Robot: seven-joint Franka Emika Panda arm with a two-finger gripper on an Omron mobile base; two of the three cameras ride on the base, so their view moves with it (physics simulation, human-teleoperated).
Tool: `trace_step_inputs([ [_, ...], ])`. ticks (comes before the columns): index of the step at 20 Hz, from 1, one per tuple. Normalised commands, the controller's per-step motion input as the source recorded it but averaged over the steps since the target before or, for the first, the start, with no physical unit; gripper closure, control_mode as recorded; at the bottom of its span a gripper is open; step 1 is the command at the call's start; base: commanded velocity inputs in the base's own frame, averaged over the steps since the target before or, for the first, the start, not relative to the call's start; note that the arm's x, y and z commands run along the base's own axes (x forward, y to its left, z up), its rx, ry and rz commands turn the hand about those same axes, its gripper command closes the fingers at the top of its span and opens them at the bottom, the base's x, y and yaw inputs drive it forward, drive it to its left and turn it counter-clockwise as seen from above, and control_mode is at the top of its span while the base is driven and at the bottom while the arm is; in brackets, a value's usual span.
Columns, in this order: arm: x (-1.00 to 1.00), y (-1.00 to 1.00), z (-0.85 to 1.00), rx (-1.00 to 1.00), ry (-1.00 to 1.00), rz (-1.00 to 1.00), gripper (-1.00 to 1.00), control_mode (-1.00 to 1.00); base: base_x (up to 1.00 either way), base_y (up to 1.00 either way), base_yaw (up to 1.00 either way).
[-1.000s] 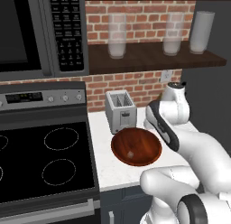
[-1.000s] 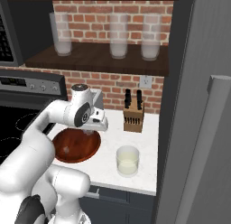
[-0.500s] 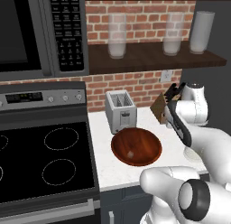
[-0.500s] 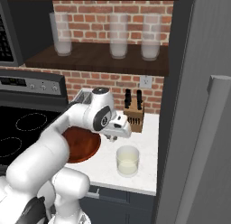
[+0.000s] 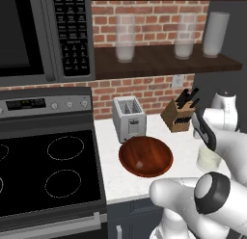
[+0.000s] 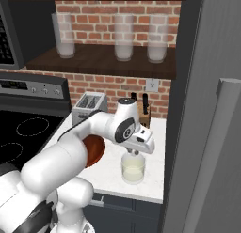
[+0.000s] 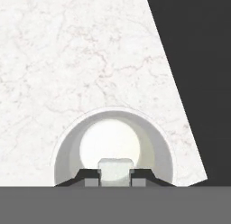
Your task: Grab a lemon wedge from the fridge and one ice cube from the ice bowl, and put them in the glass of lemonade.
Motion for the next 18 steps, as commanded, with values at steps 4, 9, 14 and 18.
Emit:
trace_step_inputs([
  [4,-0.04,-0.18,0.0,0.01,0.0,0.0,1.0,-1.0,0.0,0.0,0.0],
  [9,0.0,-0.1,0.0,0.01,0.0,0.01,1.0,-1.0,0.0,0.0,0.0],
  [14,0.01,0.0,0.0,0.0,-0.02,0.0,1.0,-1.0,0.0,0.0,0.0],
  [18,0.02,0.03,0.0,0.0,-0.02,0.0,1.0,-1.0,0.0,0.0,0.0],
])
